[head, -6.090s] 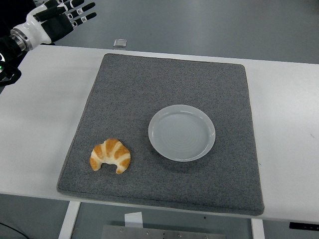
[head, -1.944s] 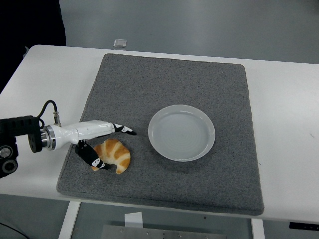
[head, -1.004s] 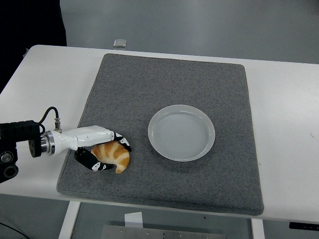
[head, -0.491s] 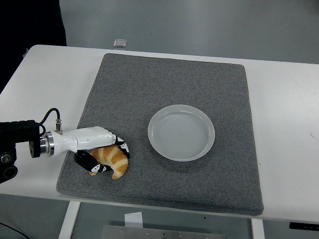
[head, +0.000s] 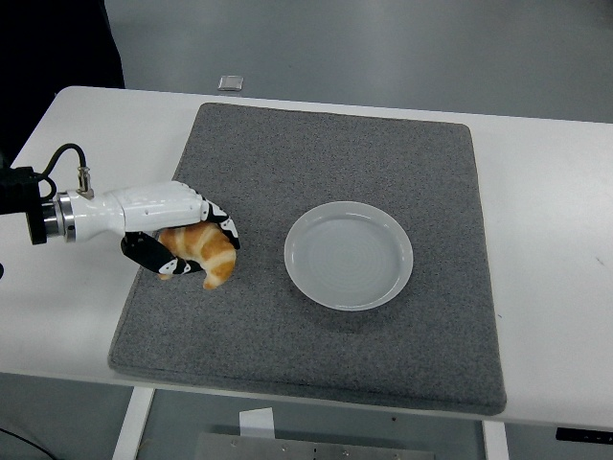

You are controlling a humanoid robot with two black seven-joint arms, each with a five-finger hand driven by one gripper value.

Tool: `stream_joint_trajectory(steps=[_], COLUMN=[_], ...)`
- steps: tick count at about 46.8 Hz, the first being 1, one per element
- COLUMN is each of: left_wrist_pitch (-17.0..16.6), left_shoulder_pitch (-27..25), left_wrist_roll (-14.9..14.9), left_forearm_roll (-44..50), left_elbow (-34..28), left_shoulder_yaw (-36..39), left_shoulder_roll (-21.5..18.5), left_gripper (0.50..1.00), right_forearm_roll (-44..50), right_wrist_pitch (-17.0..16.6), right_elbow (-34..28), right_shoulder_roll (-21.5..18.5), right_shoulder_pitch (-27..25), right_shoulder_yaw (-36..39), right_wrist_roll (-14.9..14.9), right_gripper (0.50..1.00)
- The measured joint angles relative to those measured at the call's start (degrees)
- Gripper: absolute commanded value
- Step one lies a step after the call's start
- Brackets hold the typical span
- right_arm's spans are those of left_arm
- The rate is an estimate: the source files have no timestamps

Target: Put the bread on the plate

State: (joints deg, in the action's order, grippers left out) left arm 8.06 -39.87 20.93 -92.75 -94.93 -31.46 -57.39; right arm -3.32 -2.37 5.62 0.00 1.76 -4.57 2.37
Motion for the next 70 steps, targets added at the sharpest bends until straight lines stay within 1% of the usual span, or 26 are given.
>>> stream_joint_trajectory(steps=[9, 13, 17, 21, 33, 45, 52, 61, 64, 70], left_wrist_pitch=[0.64, 2.69, 5.48, 6.82, 9.38, 10.56, 10.66, 10.73, 10.74, 10.67], left_shoulder_pitch=[-6.70, -10.26, -13.99, -16.86, -23.26, -26.62, -27.36, -28.13, -28.62, -28.74], left_wrist_roll=[0.00, 0.00, -0.10, -0.21, -0.55, -1.10, -1.39, -4.47, -4.77, -4.87], left_forearm_roll=[1.84, 4.73, 7.70, 8.84, 9.00, 8.70, 7.84, 7.32, 6.53, 4.62], left_elbow=[2.83, 3.34, 3.83, 4.72, 7.75, 9.36, 11.07, 12.08, 12.32, 13.50], left_shoulder_yaw=[-1.03, -1.11, -1.16, -1.16, -1.06, -0.37, -0.28, 0.66, 1.76, 3.08], left_shoulder_roll=[0.03, 0.16, 0.46, 1.06, 5.95, 11.26, 16.66, 22.40, 23.41, 23.77], left_gripper=[0.500, 0.500, 0.500, 0.500, 0.500, 0.500, 0.500, 0.500, 0.500, 0.500], right_forearm_roll=[0.02, 0.03, 0.03, 0.03, 0.03, 0.01, 0.00, 0.00, 0.00, 0.00], right_wrist_pitch=[0.00, 0.00, 0.00, 0.00, 0.00, 0.00, 0.00, 0.00, 0.00, 0.00], right_elbow=[0.00, 0.00, 0.00, 0.00, 0.00, 0.00, 0.00, 0.00, 0.00, 0.00], right_shoulder_roll=[0.00, 0.00, 0.00, 0.00, 0.00, 0.00, 0.00, 0.00, 0.00, 0.00], right_shoulder_pitch=[-0.01, -0.01, 0.00, 0.00, -0.01, 0.00, 0.01, -0.01, 0.01, -0.01], right_shoulder_yaw=[0.00, 0.00, 0.00, 0.00, 0.00, 0.00, 0.00, 0.00, 0.00, 0.00], right_wrist_roll=[0.01, 0.01, 0.00, 0.01, 0.01, 0.01, 0.01, 0.01, 0.00, 0.01], right_gripper=[0.952, 0.952, 0.952, 0.952, 0.952, 0.952, 0.952, 0.952, 0.952, 0.952])
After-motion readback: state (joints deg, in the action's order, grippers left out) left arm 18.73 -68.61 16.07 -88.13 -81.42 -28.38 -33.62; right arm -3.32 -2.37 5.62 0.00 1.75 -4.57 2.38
